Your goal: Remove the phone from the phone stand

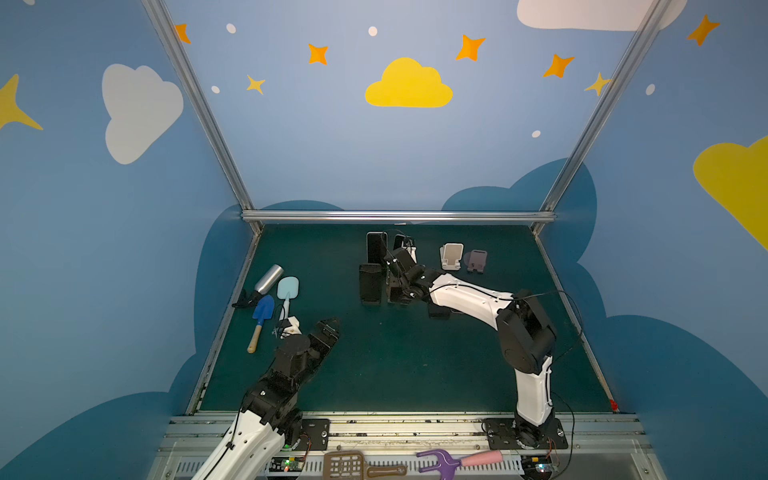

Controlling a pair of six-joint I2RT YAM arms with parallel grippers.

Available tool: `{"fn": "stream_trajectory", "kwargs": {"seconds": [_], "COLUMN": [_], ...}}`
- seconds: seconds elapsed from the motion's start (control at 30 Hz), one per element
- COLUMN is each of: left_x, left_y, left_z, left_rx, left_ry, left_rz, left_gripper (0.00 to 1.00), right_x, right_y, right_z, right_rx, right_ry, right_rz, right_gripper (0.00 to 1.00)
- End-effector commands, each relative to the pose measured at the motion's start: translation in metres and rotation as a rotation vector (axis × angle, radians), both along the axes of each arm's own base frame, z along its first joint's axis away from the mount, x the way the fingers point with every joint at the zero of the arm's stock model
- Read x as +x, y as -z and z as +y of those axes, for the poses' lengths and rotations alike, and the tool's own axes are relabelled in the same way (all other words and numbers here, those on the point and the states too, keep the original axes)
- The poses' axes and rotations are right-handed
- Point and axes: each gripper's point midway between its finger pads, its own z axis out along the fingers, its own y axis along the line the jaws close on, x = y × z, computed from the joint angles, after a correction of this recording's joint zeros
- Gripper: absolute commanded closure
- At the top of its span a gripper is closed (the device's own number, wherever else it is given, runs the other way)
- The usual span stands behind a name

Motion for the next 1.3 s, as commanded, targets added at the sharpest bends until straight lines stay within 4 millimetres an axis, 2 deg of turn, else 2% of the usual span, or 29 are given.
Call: {"fn": "stream_trajectory", "kwargs": {"seconds": [0.0, 0.13, 0.4, 0.7, 1.0, 1.27], "left_x": [0.001, 0.002, 0.008, 0.016, 0.020, 0.019], "left_y": [-0.003, -0.002, -0.003, -0.005, 0.000, 0.004], "left_z": [-0.002, -0.002, -0.010, -0.032, -0.043, -0.049], "left_rx": [-0.022, -0.027, -0.035, -0.035, -0.031, -0.024], "left_ry": [0.003, -0.003, 0.024, 0.116, 0.142, 0.148], "left_rz": [-0.010, -0.017, -0.014, 0.032, 0.060, 0.072], "left_gripper": [0.00, 0.00, 0.00, 0.00, 0.00, 0.00], "right_x": [-0.005, -0.010, -0.022, -0.058, -0.100, -0.126], "right_y": [-0.042, -0.044, -0.034, -0.036, -0.025, -0.009], "right_z": [0.001, -0.008, -0.019, -0.061, -0.106, -0.125], "right_rx": [0.052, 0.041, 0.013, -0.014, -0.040, -0.042], "right_ry": [-0.016, -0.017, -0.039, -0.047, -0.059, -0.038], "right_rz": [-0.081, -0.089, -0.072, -0.054, 0.032, 0.126], "right_gripper": [0.40, 0.41, 0.41, 0.42, 0.42, 0.43]}}
